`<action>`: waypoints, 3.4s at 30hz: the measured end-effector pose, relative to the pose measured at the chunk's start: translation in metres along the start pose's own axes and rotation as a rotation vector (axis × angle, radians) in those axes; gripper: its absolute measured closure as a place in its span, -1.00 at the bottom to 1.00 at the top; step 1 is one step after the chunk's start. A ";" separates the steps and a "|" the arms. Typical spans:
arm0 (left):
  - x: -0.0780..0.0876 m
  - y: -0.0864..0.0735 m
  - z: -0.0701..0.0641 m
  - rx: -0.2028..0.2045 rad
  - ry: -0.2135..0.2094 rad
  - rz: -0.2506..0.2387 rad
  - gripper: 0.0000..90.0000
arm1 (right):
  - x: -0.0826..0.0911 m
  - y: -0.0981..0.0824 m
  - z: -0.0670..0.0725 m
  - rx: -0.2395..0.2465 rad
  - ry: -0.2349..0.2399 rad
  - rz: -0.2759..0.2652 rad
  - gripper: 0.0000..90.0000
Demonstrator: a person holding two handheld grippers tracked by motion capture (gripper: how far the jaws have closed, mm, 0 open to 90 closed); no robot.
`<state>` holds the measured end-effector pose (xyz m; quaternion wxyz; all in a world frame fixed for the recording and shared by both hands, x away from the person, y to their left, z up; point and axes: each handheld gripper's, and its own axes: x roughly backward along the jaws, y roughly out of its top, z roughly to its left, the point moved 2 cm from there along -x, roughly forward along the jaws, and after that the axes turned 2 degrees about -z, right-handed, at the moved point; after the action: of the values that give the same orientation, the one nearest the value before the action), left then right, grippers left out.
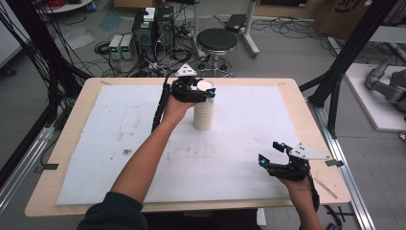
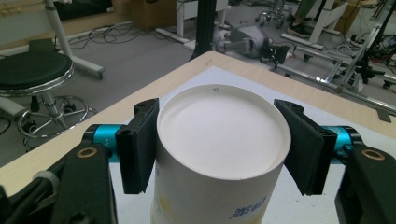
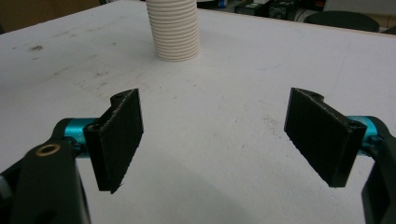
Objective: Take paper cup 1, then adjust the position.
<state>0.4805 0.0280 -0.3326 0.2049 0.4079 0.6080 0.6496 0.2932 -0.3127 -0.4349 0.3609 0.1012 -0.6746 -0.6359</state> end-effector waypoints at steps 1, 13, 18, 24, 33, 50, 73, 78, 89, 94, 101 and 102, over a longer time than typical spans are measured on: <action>0.001 0.002 0.000 0.002 0.002 -0.010 -0.23 | 0.000 0.000 0.000 0.000 0.001 0.000 -0.55; 0.038 0.033 -0.001 0.047 0.007 -0.136 -0.21 | -0.001 0.000 0.001 0.005 0.003 0.001 -0.55; 0.058 0.046 -0.001 0.053 0.003 -0.193 -0.21 | -0.002 0.001 0.002 0.008 0.005 0.001 -0.55; 0.078 0.050 -0.001 0.064 -0.016 -0.236 -0.20 | -0.002 0.001 0.003 0.011 0.010 0.007 -0.55; 0.110 0.028 -0.002 0.031 -0.042 -0.242 -0.20 | -0.004 0.001 0.009 0.028 0.038 0.008 -0.55; 0.155 -0.030 -0.012 -0.025 -0.046 -0.180 -0.20 | -0.008 0.002 0.013 0.034 0.045 0.019 -0.55; 0.164 -0.090 -0.028 0.024 -0.082 -0.171 -0.21 | -0.019 0.013 0.028 0.060 0.099 0.004 -0.55; 0.162 -0.092 -0.029 0.027 -0.087 -0.177 -0.21 | -0.021 0.013 0.032 0.061 0.112 0.014 -0.55; 0.161 -0.095 -0.031 0.046 -0.129 -0.187 -0.21 | -0.026 0.017 0.039 0.061 0.155 0.016 -0.55; 0.157 -0.100 -0.036 0.047 -0.150 -0.187 -0.21 | -0.032 0.022 0.049 0.051 0.221 0.025 -0.56; 0.150 -0.101 -0.049 0.037 -0.192 -0.162 -0.21 | -0.043 0.032 0.070 0.089 0.326 0.022 -0.56; 0.148 -0.100 -0.050 0.032 -0.197 -0.153 -0.21 | -0.046 0.032 0.073 0.087 0.339 0.031 -0.56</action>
<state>0.3321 0.1273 -0.3835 0.3061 0.4252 0.6245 0.5793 0.2916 -0.2229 -0.4161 0.4745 0.2122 -0.6324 -0.5744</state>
